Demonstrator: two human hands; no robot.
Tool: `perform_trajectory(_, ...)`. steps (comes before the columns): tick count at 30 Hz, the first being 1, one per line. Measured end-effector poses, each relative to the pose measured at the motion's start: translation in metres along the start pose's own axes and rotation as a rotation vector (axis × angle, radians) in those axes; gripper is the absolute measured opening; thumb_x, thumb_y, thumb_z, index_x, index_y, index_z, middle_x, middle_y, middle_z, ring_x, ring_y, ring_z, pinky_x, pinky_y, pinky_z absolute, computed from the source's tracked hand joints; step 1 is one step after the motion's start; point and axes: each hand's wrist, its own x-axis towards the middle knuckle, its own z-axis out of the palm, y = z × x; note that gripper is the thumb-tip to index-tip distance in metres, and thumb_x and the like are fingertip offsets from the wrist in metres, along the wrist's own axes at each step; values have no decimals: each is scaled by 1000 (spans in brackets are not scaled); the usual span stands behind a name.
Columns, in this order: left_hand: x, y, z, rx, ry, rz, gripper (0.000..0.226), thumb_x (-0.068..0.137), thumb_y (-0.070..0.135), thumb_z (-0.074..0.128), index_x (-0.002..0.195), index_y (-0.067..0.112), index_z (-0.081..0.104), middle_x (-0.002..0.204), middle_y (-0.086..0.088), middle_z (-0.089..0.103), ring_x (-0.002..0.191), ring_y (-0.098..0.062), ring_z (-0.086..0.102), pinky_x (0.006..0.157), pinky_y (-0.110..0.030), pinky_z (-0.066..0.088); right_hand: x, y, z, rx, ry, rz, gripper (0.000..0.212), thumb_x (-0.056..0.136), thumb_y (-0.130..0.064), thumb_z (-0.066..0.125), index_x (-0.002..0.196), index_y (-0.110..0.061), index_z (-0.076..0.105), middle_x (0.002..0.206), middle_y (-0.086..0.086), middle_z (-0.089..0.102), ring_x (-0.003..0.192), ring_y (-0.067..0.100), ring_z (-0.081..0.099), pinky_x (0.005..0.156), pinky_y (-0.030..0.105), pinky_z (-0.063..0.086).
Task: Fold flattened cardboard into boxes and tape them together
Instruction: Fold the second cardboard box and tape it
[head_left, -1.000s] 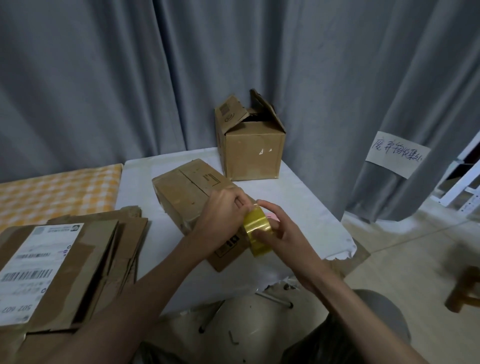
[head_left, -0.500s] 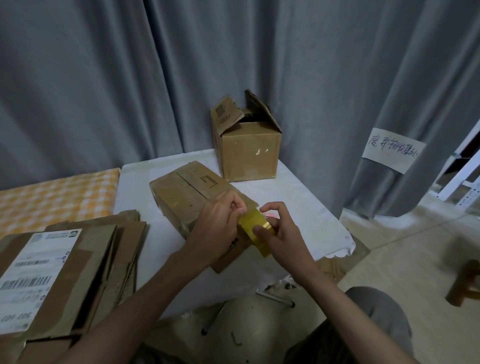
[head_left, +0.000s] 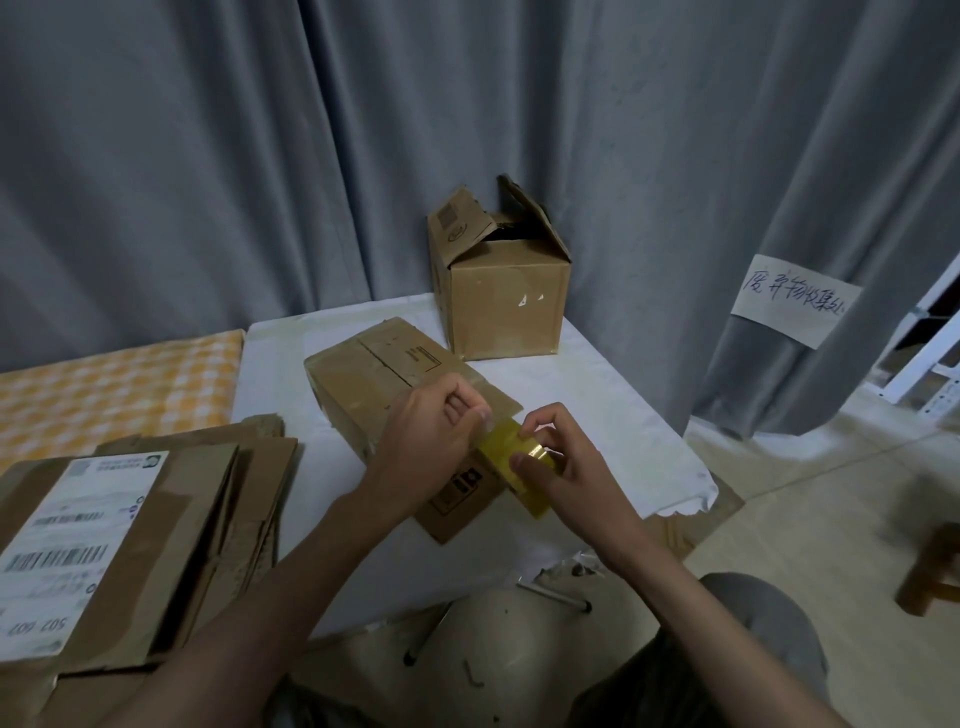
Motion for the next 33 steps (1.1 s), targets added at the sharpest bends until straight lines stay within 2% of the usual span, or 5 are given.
perform_trajectory(9,10,-15,4,58,-100,-114,14,89,24,70,75,22,69,68,13,61,63,1,54,61,-18,42,-6,7,5,-44,-28,-74,29,96,-21,65,107,-40,47,101,-33,63,90,13,66,71,45,60)
perform_trajectory(16,8,-32,-1,327,-138,-51,35,84,50,69,111,29,59,98,12,55,93,-10,53,75,-27,41,-1,27,-14,-144,10,1,50,89,-7,67,117,-32,35,93,-12,73,79,10,63,62,17,46)
perform_trajectory(22,29,-79,-52,454,-471,23,90,72,64,71,150,35,37,157,16,26,141,-6,25,114,-32,24,22,54,-43,-595,230,138,28,85,1,60,106,-10,46,96,14,62,88,35,57,73,40,44)
perform_trajectory(26,36,-104,-63,508,-609,94,113,67,39,87,153,40,14,158,24,3,140,6,8,111,-18,14,20,60,-36,-713,139,134,26,83,8,53,100,-10,43,88,15,61,78,35,56,70,49,48)
perform_trajectory(33,39,-108,-64,573,-555,245,105,69,44,85,153,34,22,161,13,19,146,-8,22,116,-25,20,27,30,-8,-554,322,-83,4,92,-16,64,90,-14,61,90,-1,62,81,17,55,71,31,39)
